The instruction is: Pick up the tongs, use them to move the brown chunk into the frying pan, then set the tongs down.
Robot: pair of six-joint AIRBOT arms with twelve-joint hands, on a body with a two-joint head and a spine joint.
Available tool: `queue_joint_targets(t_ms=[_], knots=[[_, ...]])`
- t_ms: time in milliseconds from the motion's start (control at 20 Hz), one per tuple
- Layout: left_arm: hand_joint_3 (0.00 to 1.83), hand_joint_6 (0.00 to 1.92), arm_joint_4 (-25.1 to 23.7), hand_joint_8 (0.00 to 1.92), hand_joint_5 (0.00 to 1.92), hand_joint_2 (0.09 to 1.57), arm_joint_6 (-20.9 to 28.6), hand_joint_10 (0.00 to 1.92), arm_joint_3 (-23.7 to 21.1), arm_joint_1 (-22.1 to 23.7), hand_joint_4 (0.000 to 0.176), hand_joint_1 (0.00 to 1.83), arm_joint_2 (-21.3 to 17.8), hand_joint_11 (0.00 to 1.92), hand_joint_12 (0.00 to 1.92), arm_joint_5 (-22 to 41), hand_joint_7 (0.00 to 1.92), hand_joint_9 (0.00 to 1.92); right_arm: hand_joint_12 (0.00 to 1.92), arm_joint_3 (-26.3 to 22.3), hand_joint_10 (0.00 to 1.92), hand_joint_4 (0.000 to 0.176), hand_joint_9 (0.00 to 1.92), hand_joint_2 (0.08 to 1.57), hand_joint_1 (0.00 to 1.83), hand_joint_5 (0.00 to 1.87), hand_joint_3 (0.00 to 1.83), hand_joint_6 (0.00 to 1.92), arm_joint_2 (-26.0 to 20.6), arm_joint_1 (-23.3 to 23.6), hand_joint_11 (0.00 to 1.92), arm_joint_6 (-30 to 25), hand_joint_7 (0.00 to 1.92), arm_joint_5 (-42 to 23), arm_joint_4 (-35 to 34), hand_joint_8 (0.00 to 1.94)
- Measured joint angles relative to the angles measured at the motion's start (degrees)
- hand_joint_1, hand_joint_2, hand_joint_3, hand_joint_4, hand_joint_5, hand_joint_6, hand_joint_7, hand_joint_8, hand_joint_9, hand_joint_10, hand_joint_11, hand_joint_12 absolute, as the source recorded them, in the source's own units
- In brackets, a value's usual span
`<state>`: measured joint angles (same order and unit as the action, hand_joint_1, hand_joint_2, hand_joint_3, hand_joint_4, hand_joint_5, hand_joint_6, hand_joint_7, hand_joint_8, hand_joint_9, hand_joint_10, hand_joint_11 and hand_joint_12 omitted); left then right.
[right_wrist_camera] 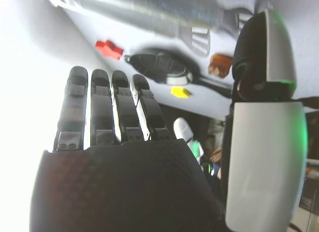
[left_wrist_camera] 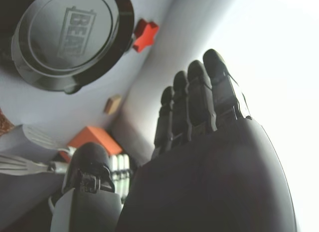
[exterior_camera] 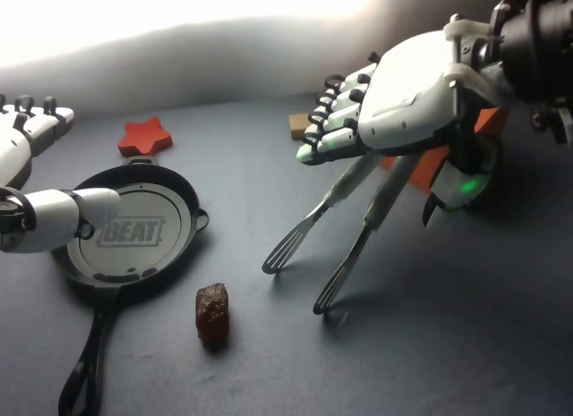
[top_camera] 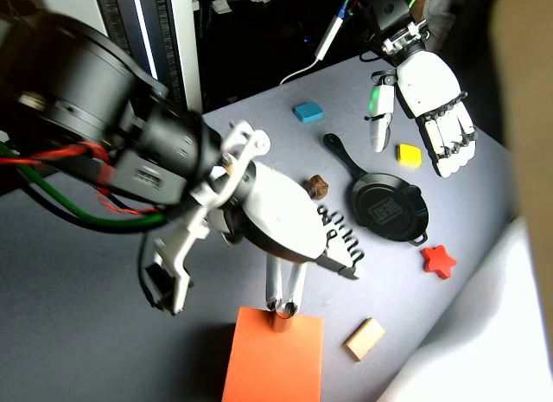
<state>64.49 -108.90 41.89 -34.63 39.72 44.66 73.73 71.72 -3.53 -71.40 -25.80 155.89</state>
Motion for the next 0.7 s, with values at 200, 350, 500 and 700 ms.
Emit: queue_joint_targets(t_ms=[200, 350, 500, 700], knots=[[0.0, 0.0, 0.6, 0.0, 0.1, 1.22, 0.0, 0.0, -0.3, 0.1, 0.0, 0.02, 0.0, 0.0, 0.46, 0.2, 0.15, 0.14, 0.0, 2.9, 0.0, 0.0, 0.0, 0.86, 0.9, 0.0, 0.0, 0.0, 3.0, -1.1, 0.0, 1.2, 0.0, 1.1, 0.7, 0.0], [0.0, 0.0, 0.6, 0.0, 0.09, 1.22, -0.1, 0.0, -0.5, 0.1, 0.0, 0.02, 0.1, 0.0, 0.44, 0.3, 0.14, 0.13, 0.0, 5.7, 0.0, 0.0, 0.0, 0.87, 0.9, 0.0, 0.0, 0.0, 5.4, -1.7, 0.0, 2.6, 0.0, 1.5, 0.6, 0.0], [0.0, 0.0, 0.7, 0.0, 0.09, 1.22, -0.1, 0.0, -0.5, 0.4, 0.0, 0.03, 0.3, 0.0, 0.44, 1.0, 0.14, 0.13, 0.0, 8.7, 0.0, 0.0, 0.0, 0.88, 0.91, 0.0, 0.0, 0.0, 7.4, -2.5, 0.0, 3.1, 0.0, 1.4, 0.6, 0.0], [0.0, 0.0, 0.6, 0.0, 0.1, 1.22, -0.1, 0.0, -0.5, 0.6, 0.0, 0.02, 0.8, 0.0, 0.41, 1.0, 0.14, 0.13, 0.0, 9.6, 0.0, 0.0, 0.0, 0.87, 0.97, 0.0, 0.0, 0.0, 7.8, -3.5, 0.0, 3.8, 0.0, 1.5, 0.6, 0.0]])
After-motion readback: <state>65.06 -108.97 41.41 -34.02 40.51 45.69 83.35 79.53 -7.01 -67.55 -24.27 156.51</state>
